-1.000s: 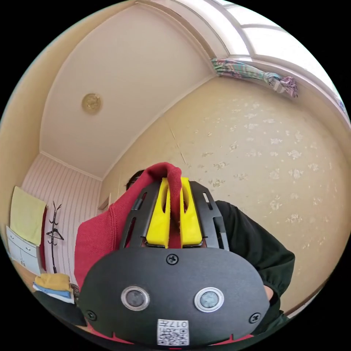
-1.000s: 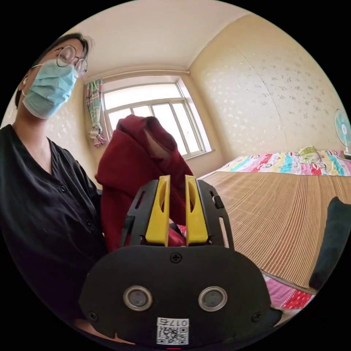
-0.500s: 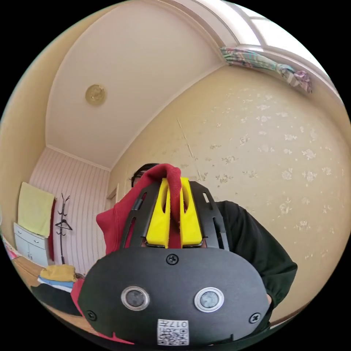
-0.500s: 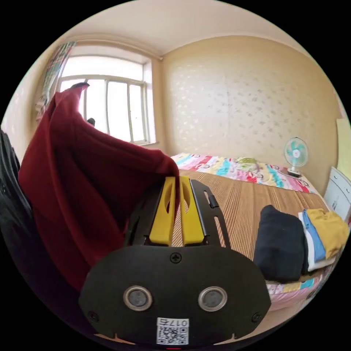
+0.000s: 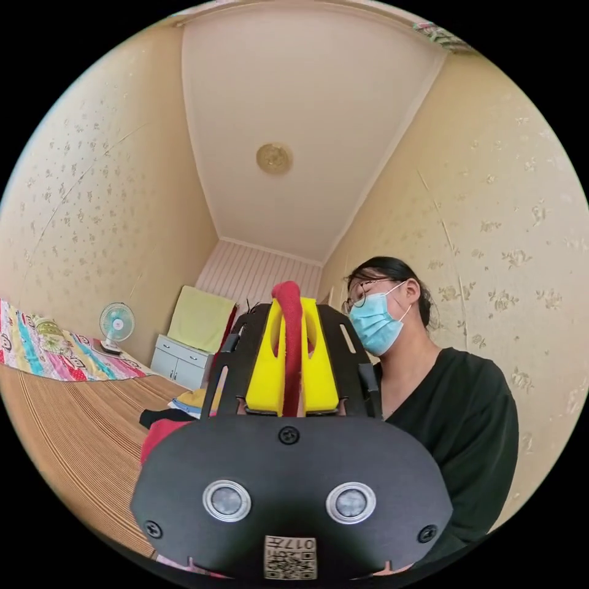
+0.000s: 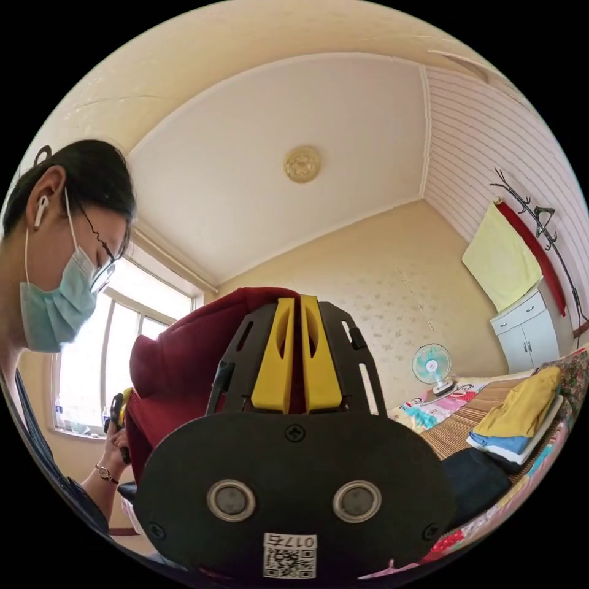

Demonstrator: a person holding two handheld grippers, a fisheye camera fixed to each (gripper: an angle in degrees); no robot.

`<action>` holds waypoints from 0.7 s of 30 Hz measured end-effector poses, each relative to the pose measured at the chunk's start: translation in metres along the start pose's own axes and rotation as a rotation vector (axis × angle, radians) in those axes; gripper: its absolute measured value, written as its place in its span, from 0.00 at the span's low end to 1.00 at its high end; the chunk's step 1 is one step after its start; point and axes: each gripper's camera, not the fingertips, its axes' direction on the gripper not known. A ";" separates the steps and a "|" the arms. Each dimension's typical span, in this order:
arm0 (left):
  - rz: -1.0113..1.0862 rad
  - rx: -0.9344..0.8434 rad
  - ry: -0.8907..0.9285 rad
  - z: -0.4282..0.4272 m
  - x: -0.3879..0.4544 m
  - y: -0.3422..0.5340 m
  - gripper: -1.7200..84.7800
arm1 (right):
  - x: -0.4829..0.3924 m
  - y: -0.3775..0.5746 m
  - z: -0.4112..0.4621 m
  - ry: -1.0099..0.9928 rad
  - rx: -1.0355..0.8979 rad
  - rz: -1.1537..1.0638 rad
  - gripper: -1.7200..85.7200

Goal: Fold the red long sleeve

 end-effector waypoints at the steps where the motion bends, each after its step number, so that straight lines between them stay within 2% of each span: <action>1: 0.019 0.002 -0.055 0.008 0.001 -0.009 0.06 | -0.006 -0.003 0.002 -0.001 0.013 -0.020 0.05; 4: 0.076 -0.011 -0.272 0.035 -0.011 -0.037 0.06 | -0.015 -0.005 0.019 0.035 0.028 -0.054 0.05; 8: 0.090 -0.045 -0.603 0.083 -0.079 -0.067 0.06 | -0.007 0.004 0.110 0.207 -0.164 -0.062 0.05; 9: 0.077 -0.088 -0.704 0.101 -0.121 -0.077 0.06 | -0.002 0.009 0.130 0.220 -0.199 -0.063 0.05; 11: 0.028 -0.186 -0.851 0.125 -0.204 -0.088 0.07 | 0.026 0.043 0.227 0.304 -0.397 -0.087 0.05; 12: -0.073 -0.236 -0.925 0.132 -0.271 -0.088 0.08 | 0.036 0.056 0.255 0.334 -0.457 -0.098 0.05; 13: -0.213 -0.271 -0.974 0.128 -0.340 -0.077 0.09 | 0.058 0.090 0.311 0.398 -0.566 -0.123 0.05; 15: -0.432 -0.283 -1.022 0.107 -0.418 -0.044 0.11 | 0.098 0.157 0.385 0.439 -0.752 -0.138 0.06; 16: -0.507 -0.277 -1.029 0.094 -0.445 -0.018 0.11 | 0.124 0.200 0.418 0.450 -0.928 -0.096 0.06; 17: -0.523 -0.278 -1.031 0.088 -0.453 -0.004 0.11 | 0.140 0.237 0.428 0.449 -1.029 -0.061 0.06; 21: -0.528 -0.435 -1.072 0.075 -0.465 0.100 0.11 | 0.146 0.320 0.396 0.332 -1.155 -0.072 0.06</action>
